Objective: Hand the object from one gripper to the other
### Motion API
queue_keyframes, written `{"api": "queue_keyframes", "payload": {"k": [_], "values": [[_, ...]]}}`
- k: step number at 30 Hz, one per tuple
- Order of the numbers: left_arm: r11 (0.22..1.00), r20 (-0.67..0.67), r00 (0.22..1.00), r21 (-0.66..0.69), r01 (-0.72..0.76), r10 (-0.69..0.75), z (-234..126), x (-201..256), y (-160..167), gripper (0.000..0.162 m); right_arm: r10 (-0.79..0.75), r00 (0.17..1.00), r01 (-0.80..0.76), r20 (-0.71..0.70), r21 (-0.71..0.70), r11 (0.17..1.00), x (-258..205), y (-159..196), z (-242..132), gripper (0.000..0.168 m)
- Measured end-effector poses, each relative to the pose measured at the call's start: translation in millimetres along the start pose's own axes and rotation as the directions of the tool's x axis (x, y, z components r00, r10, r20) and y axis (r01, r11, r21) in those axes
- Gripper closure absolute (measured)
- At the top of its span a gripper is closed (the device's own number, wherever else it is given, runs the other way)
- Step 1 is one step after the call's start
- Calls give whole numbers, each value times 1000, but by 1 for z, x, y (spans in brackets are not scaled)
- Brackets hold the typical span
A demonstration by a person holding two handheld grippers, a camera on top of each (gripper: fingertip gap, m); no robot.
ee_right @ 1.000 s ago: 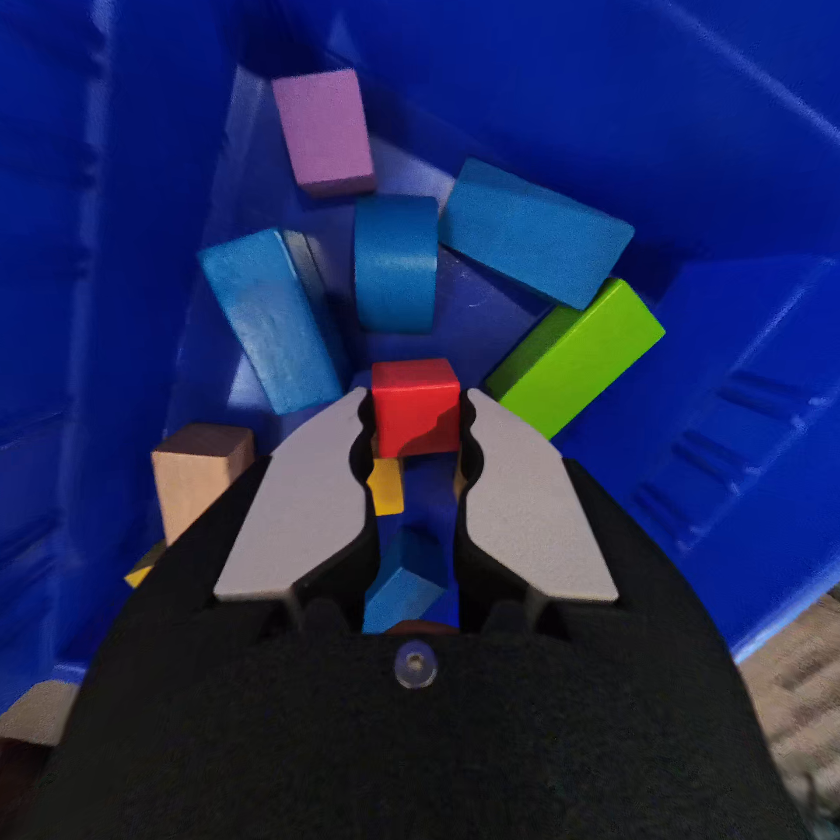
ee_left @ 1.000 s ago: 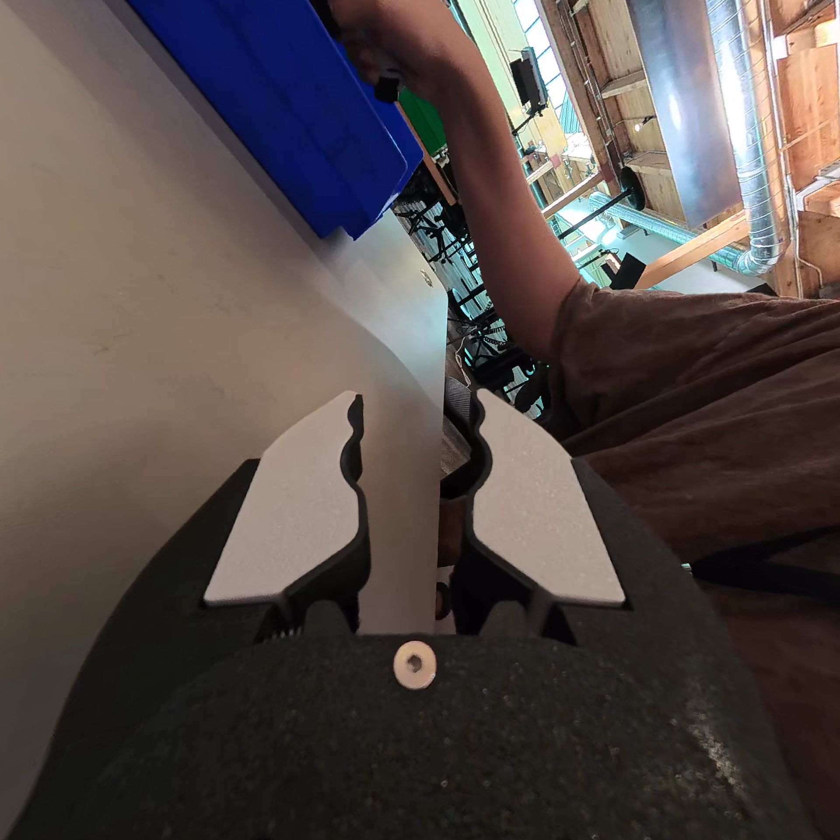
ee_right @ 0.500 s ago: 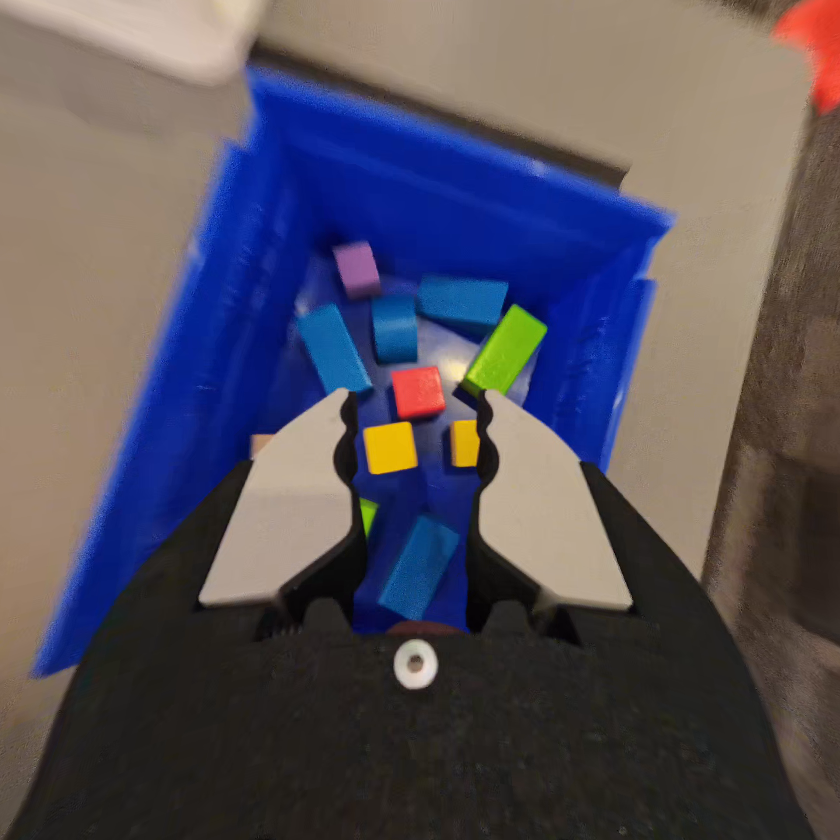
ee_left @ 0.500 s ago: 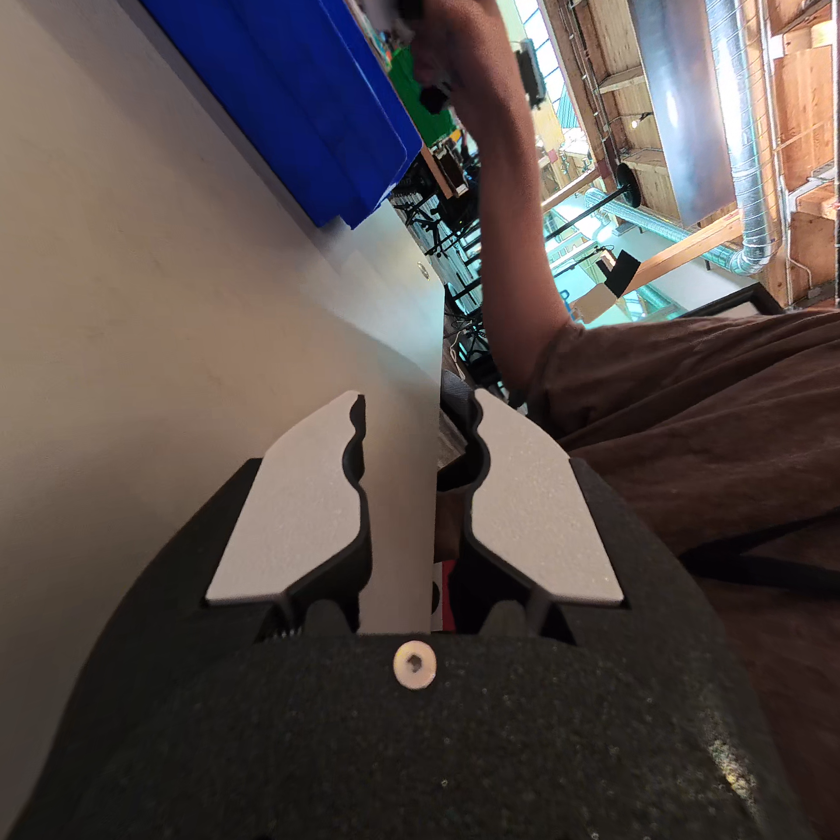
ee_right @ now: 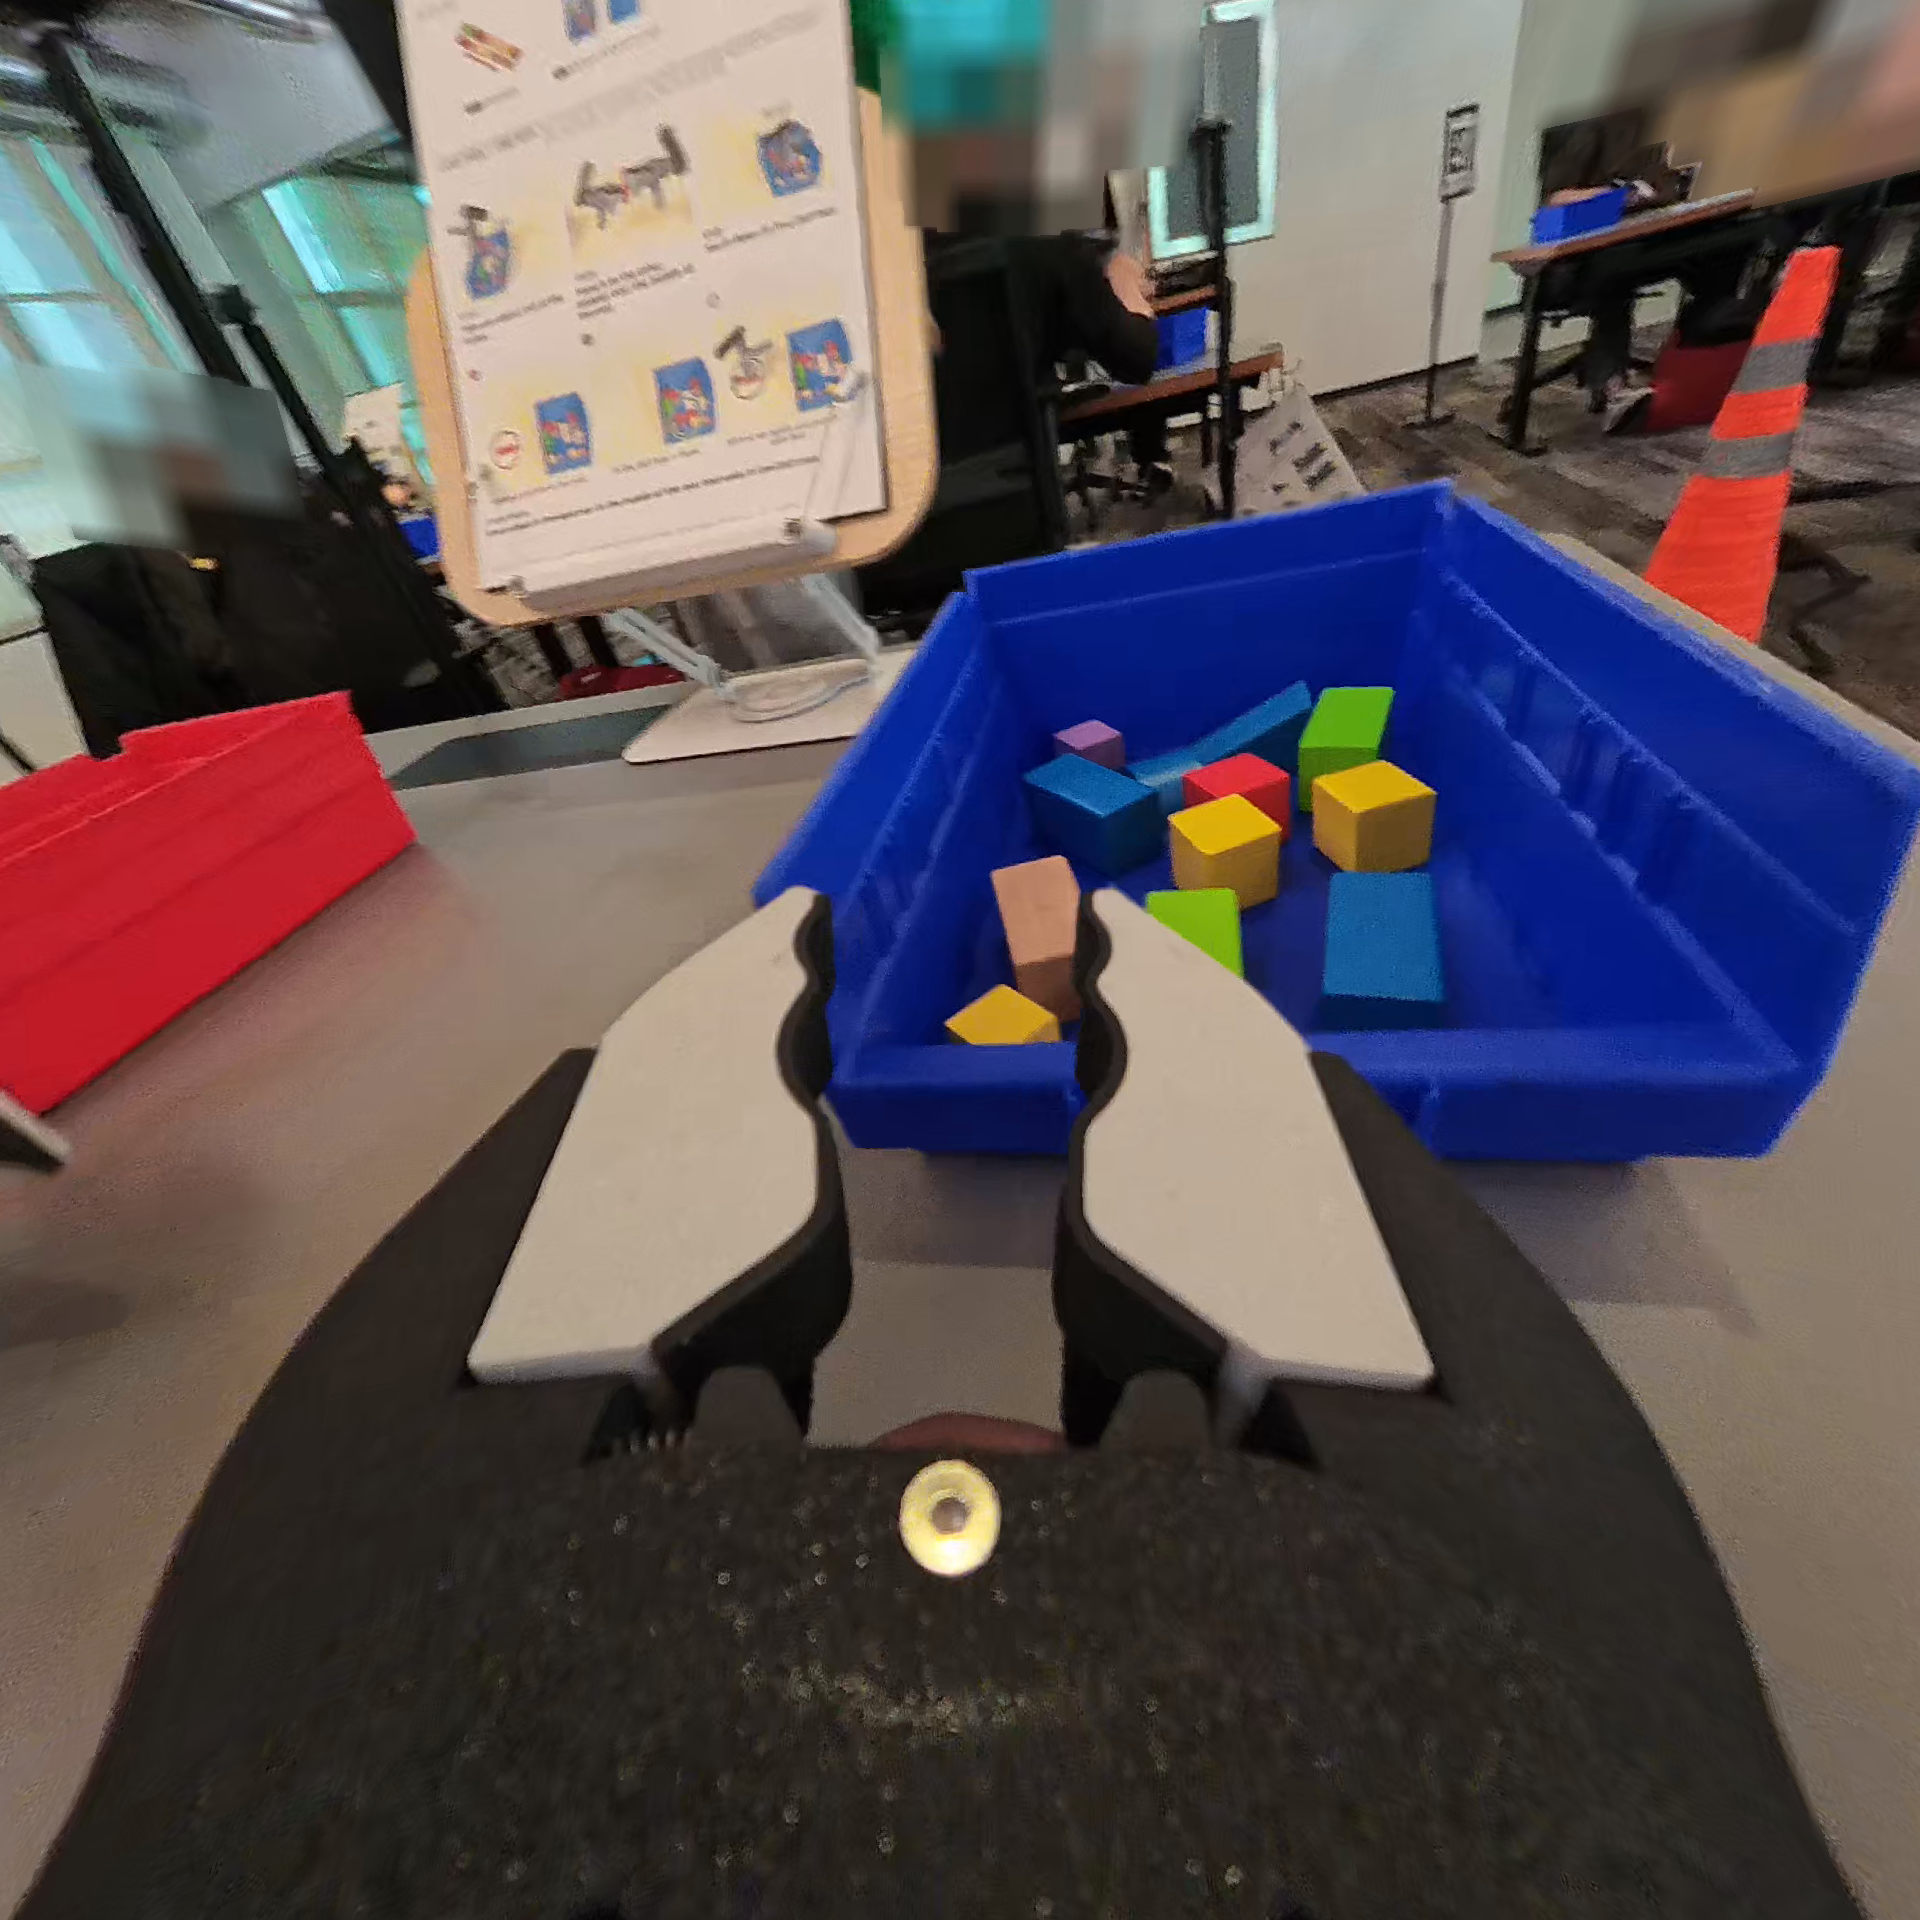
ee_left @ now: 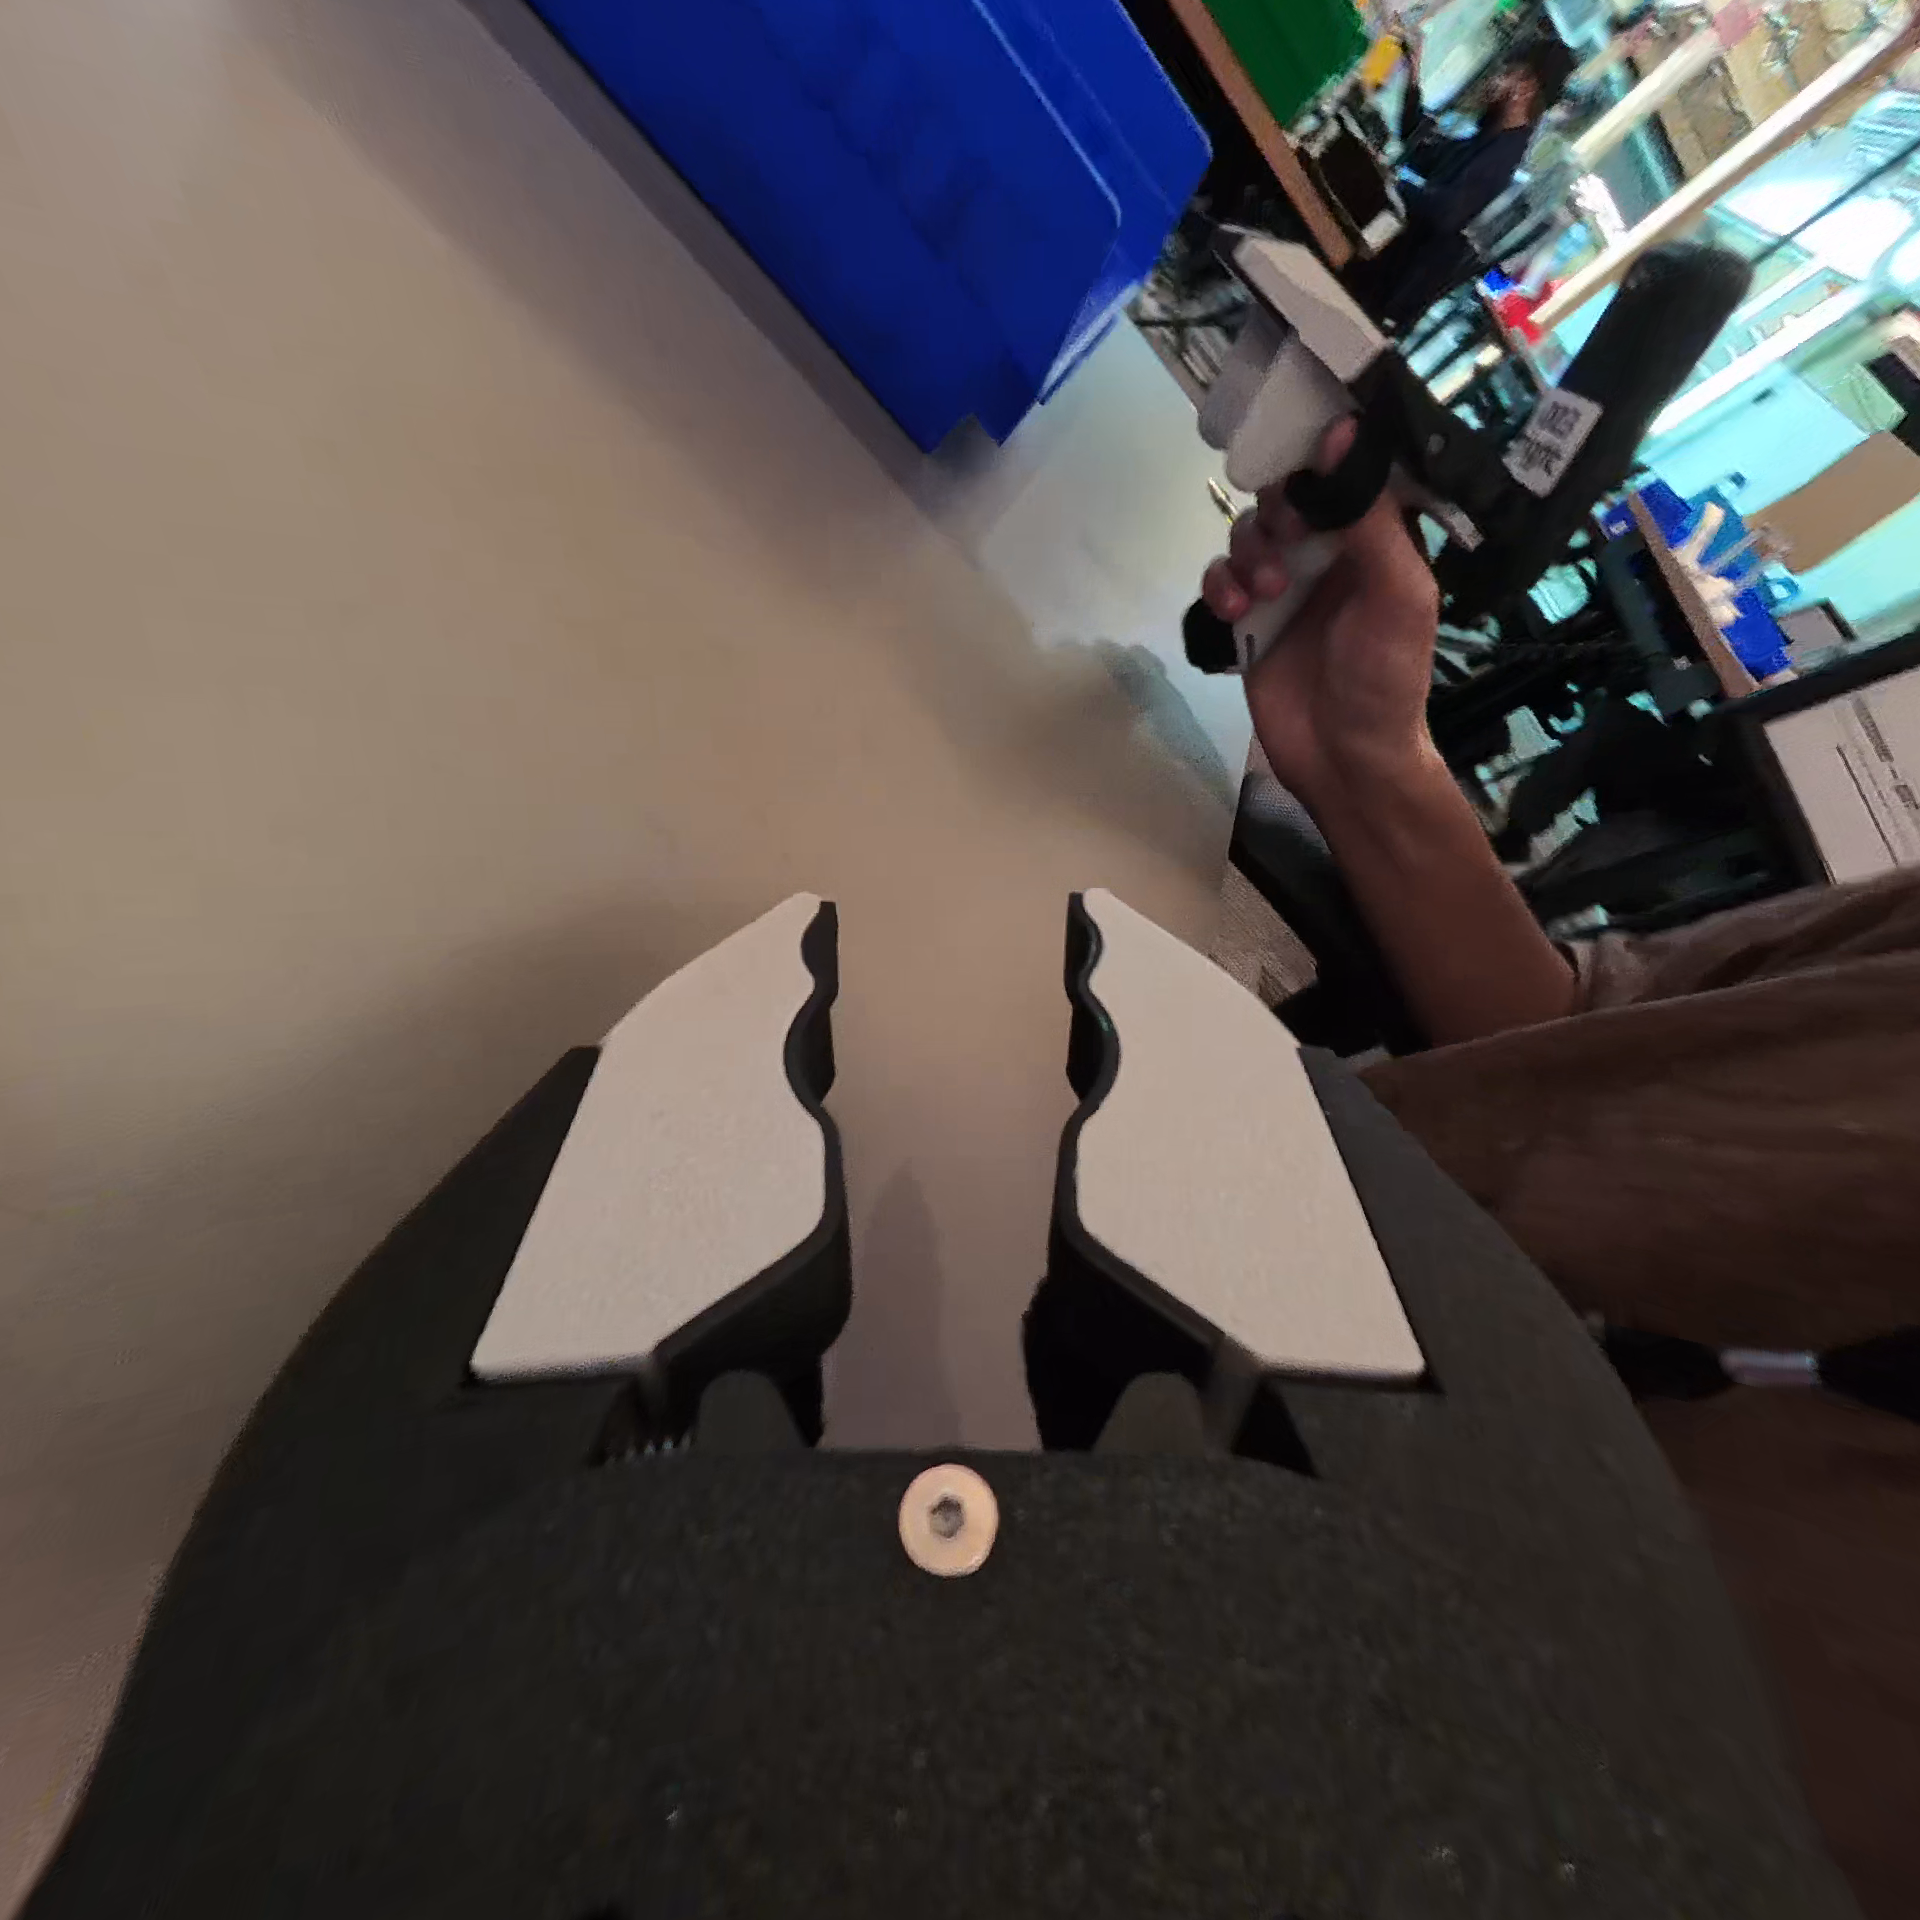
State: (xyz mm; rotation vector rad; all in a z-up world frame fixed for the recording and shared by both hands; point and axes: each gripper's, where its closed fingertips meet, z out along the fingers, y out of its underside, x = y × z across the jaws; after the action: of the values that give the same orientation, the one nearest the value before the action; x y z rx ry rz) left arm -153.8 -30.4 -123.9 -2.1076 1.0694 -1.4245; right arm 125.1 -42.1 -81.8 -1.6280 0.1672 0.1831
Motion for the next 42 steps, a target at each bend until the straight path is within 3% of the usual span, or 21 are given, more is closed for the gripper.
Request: {"api": "queue_keyframes", "payload": {"k": [3,5,8,11,17,24,27,30,35,42], "values": [[999,138,990,-37,3,2,-39,1,-17,120,-134,990,134,43,-4,991,-11,-7,-3,125],[998,312,950,-64,-1,21,-84,-17,-31,120,-234,972,234,1,-30,972,-6,-2,-6,129],[986,586,810,-154,69,34,-160,-67,-42,115,-240,970,242,35,-49,969,-14,2,-5,129],[970,743,670,-170,174,10,-214,-116,-52,113,-228,970,233,79,-51,971,-23,6,-2,128],[921,906,424,-161,354,-5,-258,-221,-61,112,-234,962,247,138,-87,965,-37,15,5,129],[856,965,248,-194,479,80,-275,-315,-66,112,-254,955,273,151,-120,954,-38,22,7,130],[840,974,216,-168,516,62,-281,-335,-65,115,-258,956,276,141,-131,952,-34,24,6,130],[824,975,220,-151,546,33,-279,-345,-60,134,-264,957,280,124,-140,950,-28,25,6,130],[822,980,182,-170,544,82,-284,-350,-55,142,-251,962,265,110,-144,953,-22,25,5,131],[855,966,259,-146,498,14,-277,-338,-53,143,-250,961,265,122,-134,955,-27,24,5,131]]}}
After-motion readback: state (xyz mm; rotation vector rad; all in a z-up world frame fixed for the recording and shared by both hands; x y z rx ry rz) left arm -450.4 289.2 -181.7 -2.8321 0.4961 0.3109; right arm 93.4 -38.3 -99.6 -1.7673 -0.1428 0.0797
